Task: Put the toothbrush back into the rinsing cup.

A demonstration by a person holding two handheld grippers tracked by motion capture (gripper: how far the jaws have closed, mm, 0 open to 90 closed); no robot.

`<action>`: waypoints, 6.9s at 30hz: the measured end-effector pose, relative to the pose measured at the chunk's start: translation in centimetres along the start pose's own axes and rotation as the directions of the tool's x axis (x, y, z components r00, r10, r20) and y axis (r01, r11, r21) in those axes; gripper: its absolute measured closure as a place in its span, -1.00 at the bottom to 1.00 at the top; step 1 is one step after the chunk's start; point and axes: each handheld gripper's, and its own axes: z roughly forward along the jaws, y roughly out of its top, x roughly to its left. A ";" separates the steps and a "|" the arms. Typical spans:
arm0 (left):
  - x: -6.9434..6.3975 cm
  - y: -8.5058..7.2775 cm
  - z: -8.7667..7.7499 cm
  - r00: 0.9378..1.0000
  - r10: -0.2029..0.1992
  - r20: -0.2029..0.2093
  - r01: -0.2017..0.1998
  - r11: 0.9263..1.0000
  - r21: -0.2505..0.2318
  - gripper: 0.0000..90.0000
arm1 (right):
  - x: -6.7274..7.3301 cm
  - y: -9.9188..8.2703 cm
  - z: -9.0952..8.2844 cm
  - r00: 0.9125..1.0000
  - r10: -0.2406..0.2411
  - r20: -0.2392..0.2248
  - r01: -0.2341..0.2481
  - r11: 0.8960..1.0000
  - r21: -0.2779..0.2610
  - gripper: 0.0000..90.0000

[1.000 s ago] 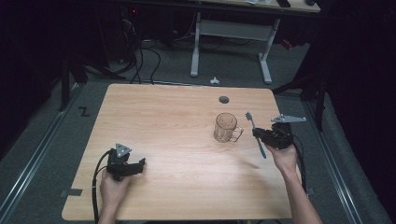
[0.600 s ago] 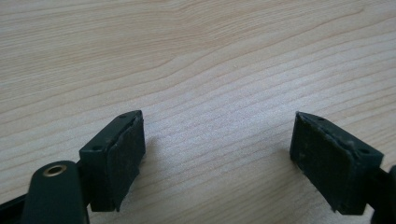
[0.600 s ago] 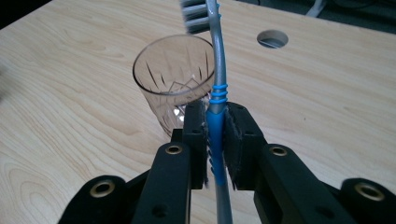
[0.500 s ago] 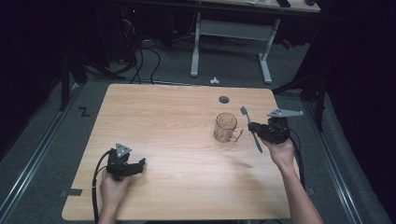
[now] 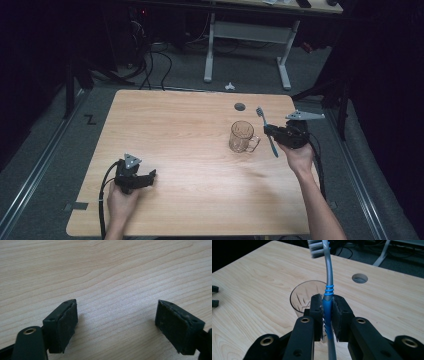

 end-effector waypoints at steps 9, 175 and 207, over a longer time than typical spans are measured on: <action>0.0 0.0 0.0 1.000 0.000 0.000 0.000 1.000 0.000 -0.58 | 0.0 0.6 0.2 1.000 -0.005 0.011 0.005 1.000 -0.026 0.77; 0.0 0.0 0.0 1.000 0.002 0.001 -0.002 1.000 0.001 -0.58 | 1.2 2.0 2.6 0.997 -0.066 0.026 0.067 0.998 -0.015 0.76; 0.0 0.0 0.0 1.000 0.002 0.001 -0.002 1.000 0.001 -0.58 | 0.5 1.0 1.8 0.999 -0.019 0.029 0.019 1.000 0.002 0.77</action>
